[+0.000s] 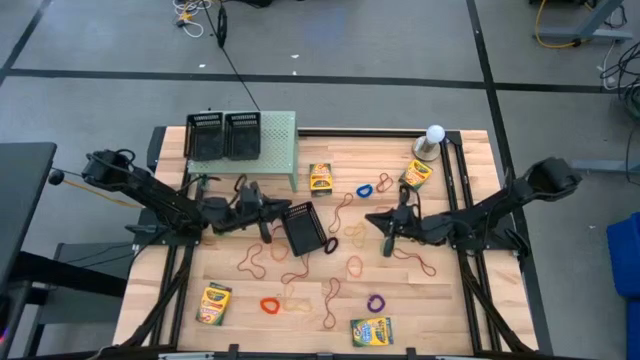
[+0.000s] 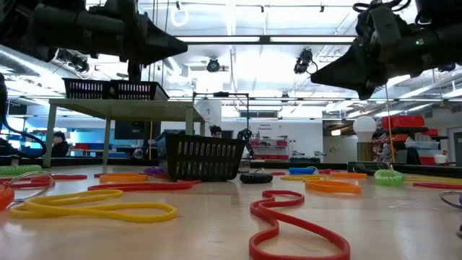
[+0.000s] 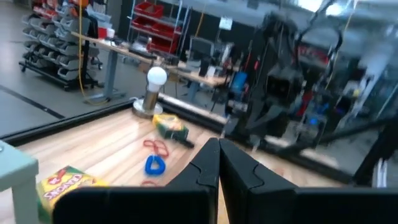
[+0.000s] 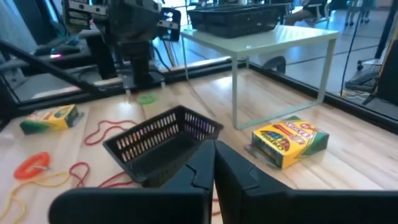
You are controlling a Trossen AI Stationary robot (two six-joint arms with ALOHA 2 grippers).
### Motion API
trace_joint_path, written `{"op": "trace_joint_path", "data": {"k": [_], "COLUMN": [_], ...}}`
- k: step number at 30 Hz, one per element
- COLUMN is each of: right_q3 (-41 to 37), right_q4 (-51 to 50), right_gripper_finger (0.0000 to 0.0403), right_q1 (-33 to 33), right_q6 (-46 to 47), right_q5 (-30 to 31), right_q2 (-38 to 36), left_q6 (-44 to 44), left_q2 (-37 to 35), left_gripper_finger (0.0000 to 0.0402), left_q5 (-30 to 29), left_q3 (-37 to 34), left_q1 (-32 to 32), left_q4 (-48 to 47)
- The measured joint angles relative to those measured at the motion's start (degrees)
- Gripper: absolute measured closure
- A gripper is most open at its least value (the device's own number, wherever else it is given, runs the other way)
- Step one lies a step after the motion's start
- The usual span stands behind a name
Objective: Pick & Place Office Desk Supplies
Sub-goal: Put the black bin on the shelf
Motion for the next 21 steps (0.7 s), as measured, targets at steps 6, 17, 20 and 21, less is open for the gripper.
{"op": "trace_joint_path", "data": {"k": [6, 17, 20, 21], "right_q3": [-0.32, -0.32, -0.32, -0.32], "right_q4": [0.31, -0.58, -0.62, -0.66], "right_gripper_finger": [0.0393, 0.0393, 0.0393, 0.0394], "right_q1": [0.0, 0.43, 0.44, 0.44], "right_q6": [-1.58, 2.06, 1.82, 1.8], "right_q5": [-0.06, -0.12, -0.22, -0.23], "right_q2": [-0.14, -0.11, -0.11, -0.11], "left_q6": [-4.54, -10.34, -5.29, -2.67], "left_q2": [0.02, 0.04, 0.57, 1.16], "left_gripper_finger": [0.0392, 0.0392, 0.0392, 0.0392], "left_q5": [6.53, 22.2, 20.61, 17.6], "left_q3": [1.76, 10.55, 17.22, 19.79], "left_q1": [2.03, 6.96, 5.17, 3.79], "left_q4": [3.16, -5.02, -18.62, -23.5]}}
